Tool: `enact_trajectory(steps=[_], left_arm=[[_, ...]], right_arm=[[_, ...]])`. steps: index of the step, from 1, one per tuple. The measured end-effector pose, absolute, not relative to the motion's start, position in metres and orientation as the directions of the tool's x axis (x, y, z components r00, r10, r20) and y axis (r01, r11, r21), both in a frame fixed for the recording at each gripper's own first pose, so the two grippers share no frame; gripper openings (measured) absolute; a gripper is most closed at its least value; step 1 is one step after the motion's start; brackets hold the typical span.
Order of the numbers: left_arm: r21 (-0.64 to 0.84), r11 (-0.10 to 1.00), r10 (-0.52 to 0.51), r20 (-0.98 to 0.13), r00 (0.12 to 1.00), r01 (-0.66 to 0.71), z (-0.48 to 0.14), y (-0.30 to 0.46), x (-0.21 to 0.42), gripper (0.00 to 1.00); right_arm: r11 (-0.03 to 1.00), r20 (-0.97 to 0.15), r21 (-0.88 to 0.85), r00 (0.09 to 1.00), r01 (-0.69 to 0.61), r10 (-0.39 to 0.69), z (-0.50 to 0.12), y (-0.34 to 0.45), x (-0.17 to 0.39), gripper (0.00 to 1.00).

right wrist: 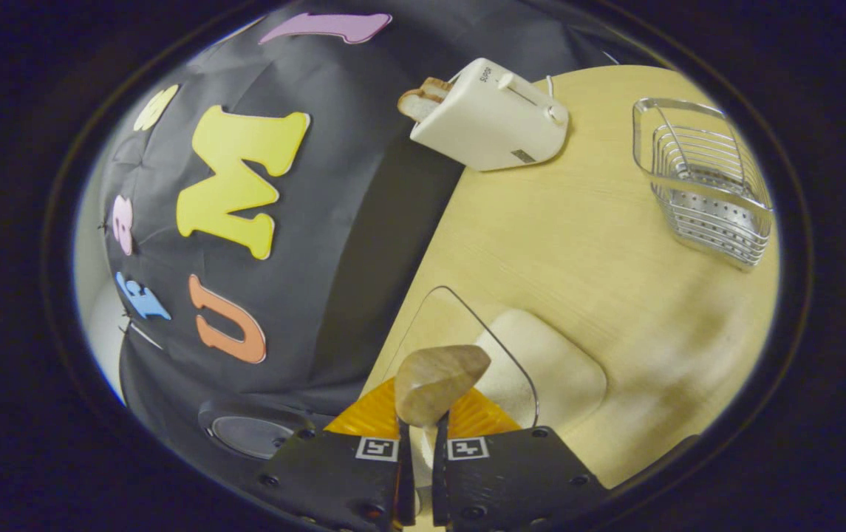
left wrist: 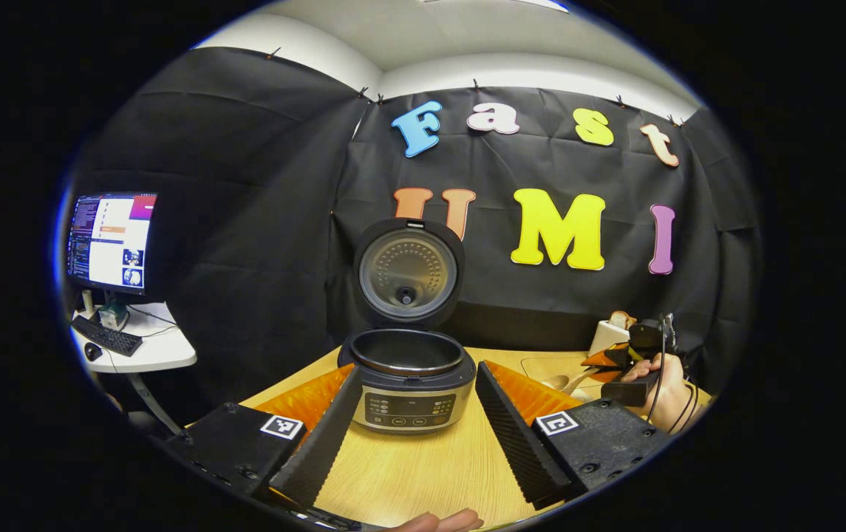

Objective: Close the left gripper, press the button to open the rice cooker; take a wooden spoon from the chopstick holder with the right hand, scoop a spoonful of rice and pour it into the rice cooker, then put the wooden spoon back into the chopstick holder.

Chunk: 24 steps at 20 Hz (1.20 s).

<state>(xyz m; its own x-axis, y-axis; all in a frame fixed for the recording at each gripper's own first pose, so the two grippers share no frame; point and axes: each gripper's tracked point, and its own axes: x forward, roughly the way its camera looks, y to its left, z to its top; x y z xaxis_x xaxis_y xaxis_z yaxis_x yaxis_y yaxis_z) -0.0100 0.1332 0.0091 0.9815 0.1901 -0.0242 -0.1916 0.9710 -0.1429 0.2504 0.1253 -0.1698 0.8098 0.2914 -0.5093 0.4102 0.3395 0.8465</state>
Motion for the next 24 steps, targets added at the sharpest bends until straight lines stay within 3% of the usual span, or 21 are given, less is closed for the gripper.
enact_trajectory(steps=[2,5,10,22,23,24], left_arm=[[-0.16,0.97,0.181,-0.021,0.983,-0.182,0.01,0.132,-0.01,0.94],[-0.163,0.969,0.184,-0.023,0.983,-0.186,0.01,0.134,-0.011,0.98],[-0.166,0.969,0.184,-0.025,0.983,-0.185,0.009,0.135,-0.01,0.98],[-0.156,0.973,0.169,-0.017,0.986,-0.169,0.012,0.133,-0.011,0.98],[-0.156,0.973,0.171,-0.019,0.985,-0.172,0.011,0.136,-0.012,0.94],[-0.154,0.972,0.174,-0.02,0.984,-0.175,0.011,0.138,-0.012,0.98]], right_arm=[[0.287,-0.499,0.86,0.813,0.422,0.299,-0.168,0.125,0.251,0.09],[0.19,-0.472,0.881,0.824,0.433,0.314,-0.165,0.121,0.254,0.09],[0.14,-0.462,0.887,0.838,0.441,0.289,-0.16,0.112,0.256,0.1],[-0.065,-0.334,0.923,0.875,0.379,0.349,-0.103,0.117,0.256,0.1],[-0.076,-0.328,0.923,0.876,0.376,0.355,-0.101,0.118,0.256,0.1],[-0.083,-0.324,0.923,0.875,0.376,0.36,-0.097,0.121,0.256,0.09]])
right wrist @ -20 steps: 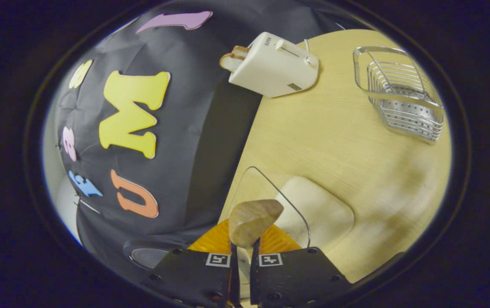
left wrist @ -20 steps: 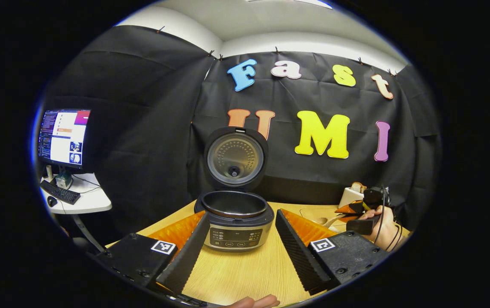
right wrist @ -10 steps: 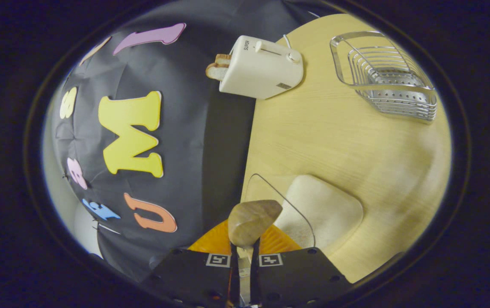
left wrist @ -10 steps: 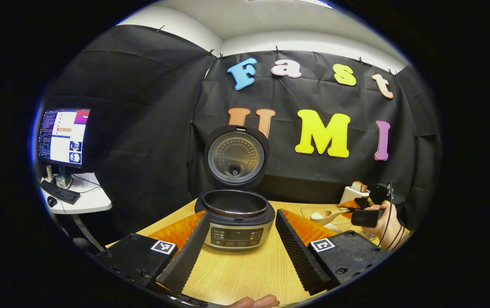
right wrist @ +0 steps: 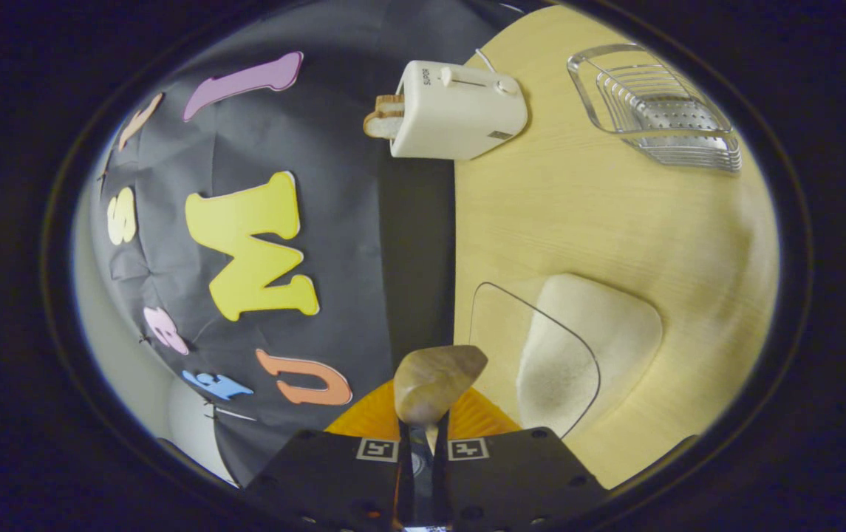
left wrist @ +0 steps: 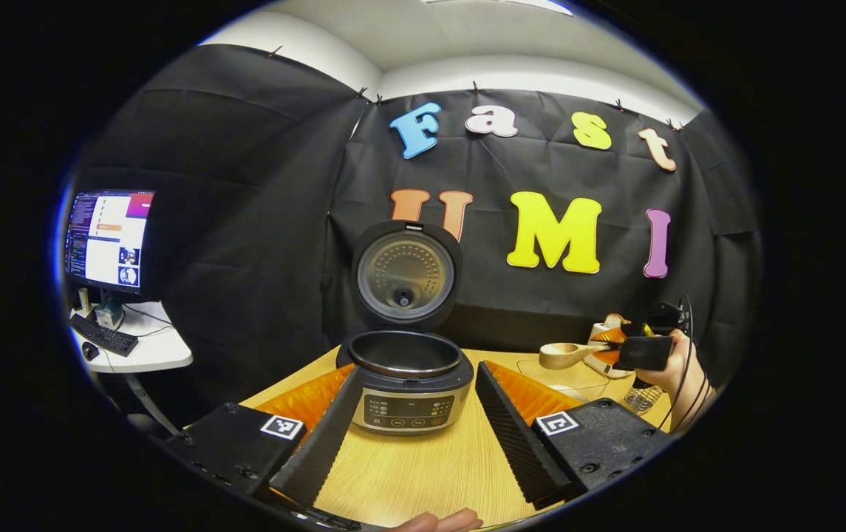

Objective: Close the left gripper, press the button to open the rice cooker; take a wooden spoon from the chopstick holder with the right hand, scoop a spoonful of rice and pour it into the rice cooker, then put the wooden spoon back into the chopstick holder.

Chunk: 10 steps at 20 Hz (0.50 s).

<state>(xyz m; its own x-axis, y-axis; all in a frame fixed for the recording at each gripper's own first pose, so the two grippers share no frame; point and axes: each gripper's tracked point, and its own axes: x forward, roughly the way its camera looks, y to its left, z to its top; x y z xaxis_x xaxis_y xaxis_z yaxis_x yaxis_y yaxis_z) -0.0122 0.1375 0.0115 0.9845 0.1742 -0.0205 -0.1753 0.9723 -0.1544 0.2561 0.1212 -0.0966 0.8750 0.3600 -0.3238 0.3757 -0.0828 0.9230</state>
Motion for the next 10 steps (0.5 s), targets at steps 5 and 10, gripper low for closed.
enact_trajectory(steps=[5,10], left_arm=[[-0.129,0.979,0.155,-0.012,0.988,-0.156,0.015,0.132,-0.014,0.98],[-0.064,0.993,0.098,-0.018,0.995,-0.099,0.013,0.122,-0.017,0.94]], right_arm=[[-0.086,-0.307,0.926,0.866,0.367,0.396,-0.077,0.149,0.256,0.09],[-0.078,-0.282,0.935,0.858,0.346,0.429,-0.058,0.186,0.255,0.09]])
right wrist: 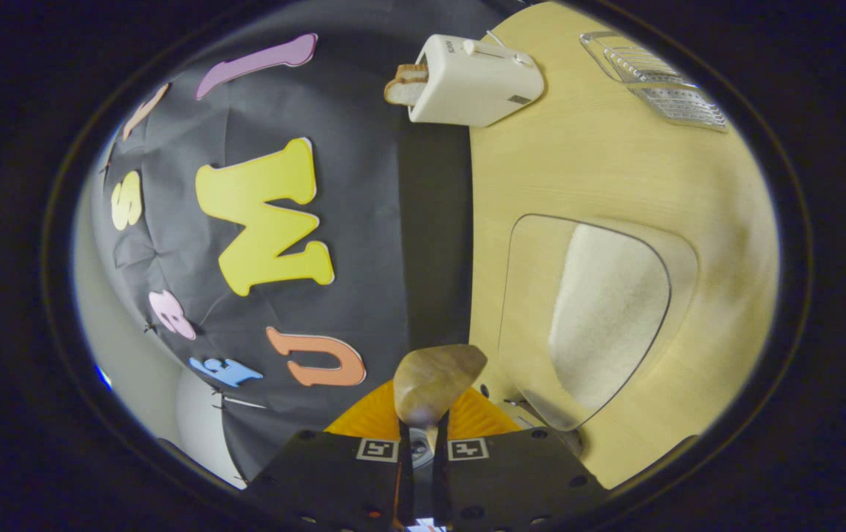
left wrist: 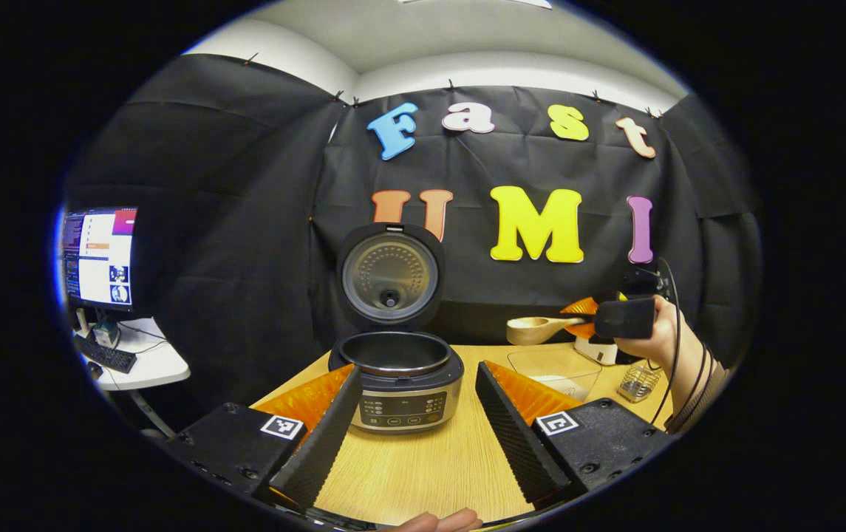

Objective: Close the left gripper, press the button to open the rice cooker; take a wooden spoon from the chopstick holder with the right hand, scoop a spoonful of rice and pour it into the rice cooker, then put the wooden spoon back into the chopstick holder.

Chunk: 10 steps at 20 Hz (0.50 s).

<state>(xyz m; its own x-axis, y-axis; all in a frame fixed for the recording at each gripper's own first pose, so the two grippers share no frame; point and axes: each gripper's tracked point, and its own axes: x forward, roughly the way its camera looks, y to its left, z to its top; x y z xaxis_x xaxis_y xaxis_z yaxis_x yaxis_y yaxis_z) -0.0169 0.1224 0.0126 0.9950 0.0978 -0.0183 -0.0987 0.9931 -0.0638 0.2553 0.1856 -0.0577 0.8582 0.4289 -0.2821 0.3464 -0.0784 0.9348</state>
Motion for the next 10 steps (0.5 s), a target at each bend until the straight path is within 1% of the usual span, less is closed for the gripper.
enact_trajectory(steps=[4,5,6,7,8,10], left_arm=[[-0.039,0.995,0.093,-0.023,0.995,-0.094,0.01,0.125,-0.019,0.94],[-0.041,0.995,0.087,-0.027,0.996,-0.088,0.009,0.124,-0.019,0.98],[-0.042,0.995,0.087,-0.033,0.996,-0.088,0.008,0.125,-0.019,0.94],[-0.04,0.995,0.089,-0.036,0.995,-0.091,0.007,0.128,-0.02,0.94],[-0.034,0.995,0.094,-0.04,0.995,-0.095,0.007,0.13,-0.021,0.98],[-0.029,0.995,0.098,-0.052,0.994,-0.1,0.004,0.136,-0.022,0.98]], right_arm=[[-0.047,-0.277,0.94,0.84,0.337,0.467,-0.042,0.223,0.256,0.09],[-0.036,-0.276,0.943,0.836,0.332,0.475,-0.038,0.233,0.257,0.1],[-0.023,-0.275,0.945,0.831,0.326,0.484,-0.034,0.244,0.257,0.09],[-0.006,-0.277,0.947,0.824,0.322,0.494,-0.031,0.254,0.259,0.09],[0.01,-0.278,0.949,0.817,0.316,0.505,-0.027,0.265,0.259,0.09],[0.041,-0.282,0.951,0.807,0.307,0.519,-0.021,0.284,0.261,0.09]])
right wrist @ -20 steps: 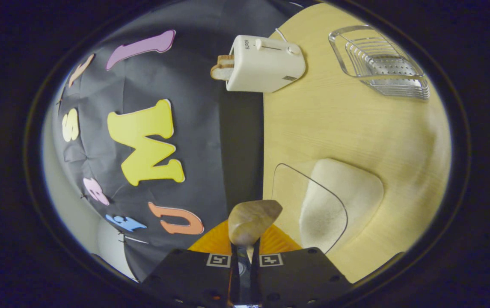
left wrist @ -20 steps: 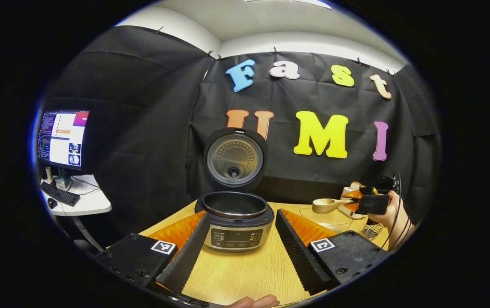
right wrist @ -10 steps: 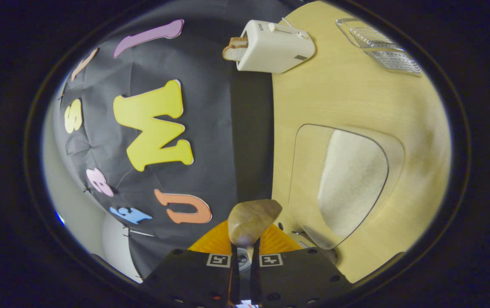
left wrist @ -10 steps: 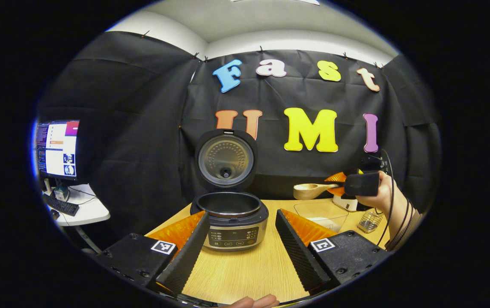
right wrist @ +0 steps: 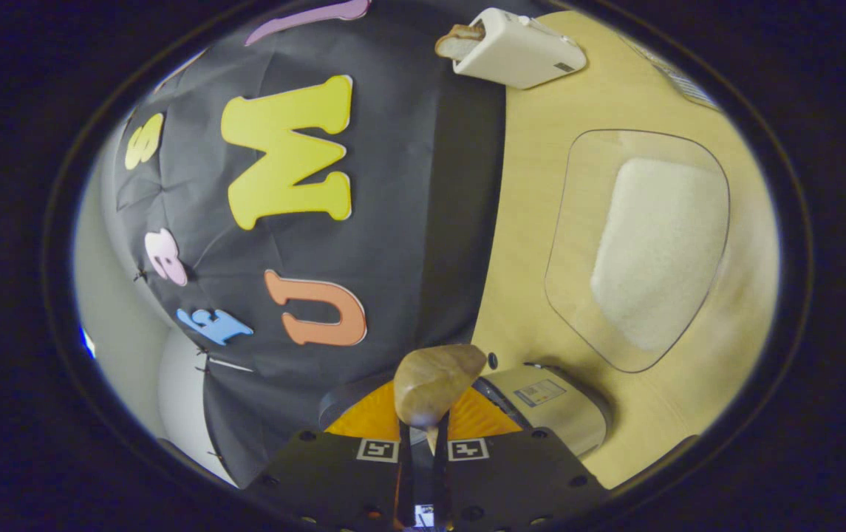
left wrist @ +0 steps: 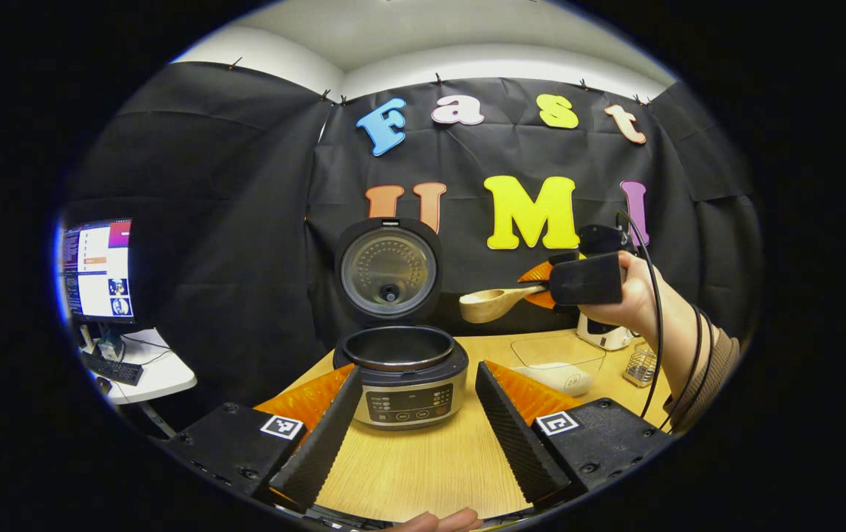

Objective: Close the left gripper, press the button to open the rice cooker; take a wooden spoon from the chopstick holder with the right hand, scoop a spoonful of rice and pour it into the rice cooker, then put the wooden spoon back into the chopstick holder.

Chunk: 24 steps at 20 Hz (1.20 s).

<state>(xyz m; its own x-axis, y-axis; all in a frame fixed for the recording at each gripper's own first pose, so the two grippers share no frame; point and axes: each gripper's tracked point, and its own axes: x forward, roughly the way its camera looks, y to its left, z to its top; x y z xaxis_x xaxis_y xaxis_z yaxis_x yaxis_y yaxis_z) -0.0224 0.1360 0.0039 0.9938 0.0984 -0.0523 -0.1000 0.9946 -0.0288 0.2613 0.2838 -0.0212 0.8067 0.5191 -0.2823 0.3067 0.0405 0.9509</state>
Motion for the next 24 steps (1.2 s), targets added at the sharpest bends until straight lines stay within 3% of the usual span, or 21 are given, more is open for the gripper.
enact_trajectory(steps=[1,5,17,24], left_arm=[[-0.037,0.994,0.104,-0.055,0.993,-0.106,0.003,0.138,-0.023,0.94],[-0.061,0.991,0.116,-0.075,0.99,-0.121,0.0,0.144,-0.023,0.98],[-0.101,0.978,0.17,-0.1,0.98,-0.18,-0.008,0.175,-0.022,0.99],[-0.101,0.978,0.172,-0.098,0.98,-0.181,-0.007,0.174,-0.023,0.99]], right_arm=[[0.057,-0.288,0.951,0.803,0.304,0.522,-0.02,0.293,0.263,0.09],[0.137,-0.318,0.947,0.78,0.292,0.538,-0.015,0.333,0.269,0.09],[0.615,-0.452,0.781,0.774,0.104,0.443,0.006,0.405,0.291,0.09],[0.749,-0.424,0.661,0.802,-0.044,0.422,0.018,0.419,0.304,0.09]])
